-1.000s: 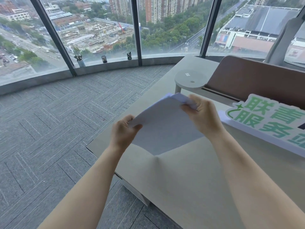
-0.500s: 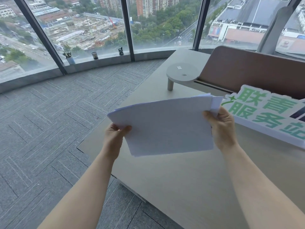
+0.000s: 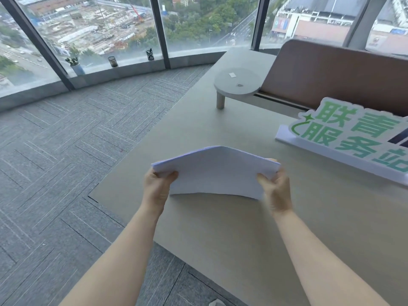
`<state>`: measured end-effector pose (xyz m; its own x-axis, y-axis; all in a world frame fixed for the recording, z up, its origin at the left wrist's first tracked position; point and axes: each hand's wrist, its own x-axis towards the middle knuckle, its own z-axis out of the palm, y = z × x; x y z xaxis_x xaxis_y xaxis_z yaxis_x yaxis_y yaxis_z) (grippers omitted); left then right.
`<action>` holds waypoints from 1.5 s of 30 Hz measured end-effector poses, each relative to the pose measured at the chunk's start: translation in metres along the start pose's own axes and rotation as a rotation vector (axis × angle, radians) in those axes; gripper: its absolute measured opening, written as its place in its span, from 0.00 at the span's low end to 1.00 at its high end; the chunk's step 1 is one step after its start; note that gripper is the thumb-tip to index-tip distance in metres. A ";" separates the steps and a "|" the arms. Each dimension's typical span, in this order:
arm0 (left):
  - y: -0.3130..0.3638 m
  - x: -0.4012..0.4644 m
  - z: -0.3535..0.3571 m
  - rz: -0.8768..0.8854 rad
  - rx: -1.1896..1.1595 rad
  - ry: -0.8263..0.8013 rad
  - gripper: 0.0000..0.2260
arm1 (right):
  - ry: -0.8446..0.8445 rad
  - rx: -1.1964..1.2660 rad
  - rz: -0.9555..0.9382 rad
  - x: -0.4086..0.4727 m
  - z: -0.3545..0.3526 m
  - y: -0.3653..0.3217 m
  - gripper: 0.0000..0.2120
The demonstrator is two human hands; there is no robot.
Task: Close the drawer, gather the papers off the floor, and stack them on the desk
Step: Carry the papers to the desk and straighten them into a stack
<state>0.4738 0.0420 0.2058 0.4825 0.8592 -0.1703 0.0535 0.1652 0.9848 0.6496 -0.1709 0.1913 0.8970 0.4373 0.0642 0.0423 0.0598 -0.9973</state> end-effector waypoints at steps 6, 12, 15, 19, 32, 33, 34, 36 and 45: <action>0.006 0.002 -0.002 0.000 -0.038 -0.010 0.14 | 0.042 0.066 -0.035 0.008 0.002 0.000 0.13; 0.023 0.003 -0.001 0.092 -0.188 -0.071 0.19 | 0.097 0.092 -0.208 0.011 0.008 -0.010 0.08; 0.029 0.003 0.007 0.068 -0.170 0.051 0.11 | 0.207 0.135 -0.144 0.014 0.016 -0.017 0.05; 0.029 0.007 0.012 0.063 -0.204 0.177 0.03 | 0.279 0.146 -0.098 0.018 0.019 -0.020 0.07; 0.022 0.001 -0.009 0.121 0.119 -0.215 0.33 | 0.079 0.050 -0.133 0.008 0.010 -0.023 0.09; 0.021 0.002 -0.009 0.116 0.151 -0.221 0.31 | 0.072 0.044 -0.133 0.008 0.011 -0.023 0.09; 0.019 0.004 -0.009 0.126 0.167 -0.202 0.26 | 0.066 0.032 -0.134 0.007 0.012 -0.024 0.10; 0.020 0.004 -0.004 0.159 0.132 -0.139 0.15 | 0.060 0.013 -0.148 0.007 0.012 -0.023 0.12; 0.005 0.000 -0.012 0.013 -0.029 -0.095 0.12 | -0.025 -0.018 0.032 0.002 -0.005 -0.004 0.15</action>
<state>0.4639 0.0489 0.2102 0.5636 0.8119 -0.1519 0.0219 0.1692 0.9853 0.6537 -0.1751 0.1948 0.8867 0.4612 0.0327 0.0218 0.0288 -0.9993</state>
